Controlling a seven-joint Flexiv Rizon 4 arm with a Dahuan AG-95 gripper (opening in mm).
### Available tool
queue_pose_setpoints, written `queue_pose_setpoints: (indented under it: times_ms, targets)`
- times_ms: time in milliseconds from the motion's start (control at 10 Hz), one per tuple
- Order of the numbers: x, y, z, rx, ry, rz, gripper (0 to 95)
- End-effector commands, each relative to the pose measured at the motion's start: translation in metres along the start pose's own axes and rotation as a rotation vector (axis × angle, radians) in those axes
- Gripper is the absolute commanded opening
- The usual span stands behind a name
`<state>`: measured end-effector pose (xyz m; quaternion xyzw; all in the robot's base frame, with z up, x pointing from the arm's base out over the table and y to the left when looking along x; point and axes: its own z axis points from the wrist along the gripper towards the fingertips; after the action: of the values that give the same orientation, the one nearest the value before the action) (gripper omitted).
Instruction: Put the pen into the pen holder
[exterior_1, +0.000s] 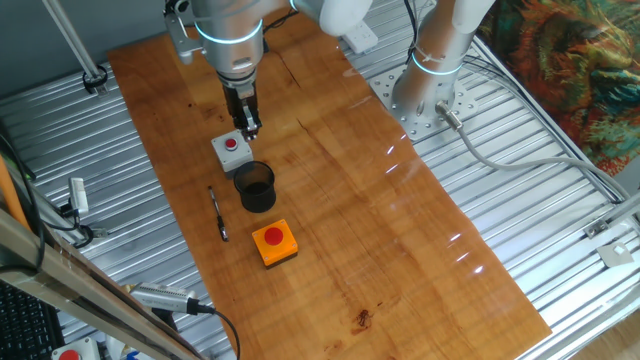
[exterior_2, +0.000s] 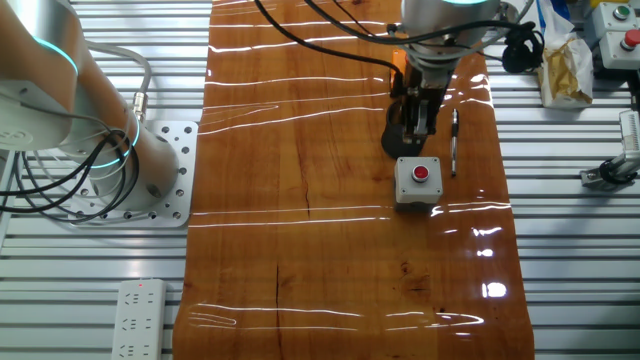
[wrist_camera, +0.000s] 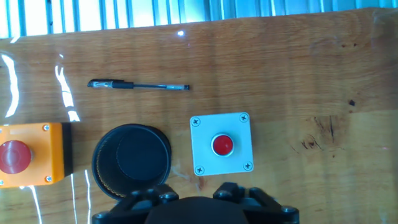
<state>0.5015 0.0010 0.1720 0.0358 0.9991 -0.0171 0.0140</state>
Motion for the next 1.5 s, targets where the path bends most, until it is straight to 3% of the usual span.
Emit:
queue_pose_setpoints:
  times_ms: [100,400,500,600,800,1000,1100,1300,1500]
  targets:
    - [0.001,0.0,-0.001,0.0,-0.001,-0.001,0.0]
    - [-0.004,0.002,-0.003,-0.01,-0.006,-0.027,0.0]
    - [-0.019,0.012,-0.008,-0.014,-0.006,-0.044,0.0]
    - [-0.04,0.033,-0.013,-0.019,-0.004,-0.03,0.0]
    - [-0.061,0.06,-0.014,-0.02,-0.005,-0.022,0.0]
    - [-0.08,0.092,-0.004,-0.023,-0.008,-0.051,0.0]
    - [-0.086,0.099,0.002,-0.02,-0.013,-0.082,0.0]
    - [-0.094,0.106,0.021,-0.033,-0.011,-0.282,0.0]
    - [-0.097,0.106,0.048,-0.036,-0.008,-0.556,0.0]
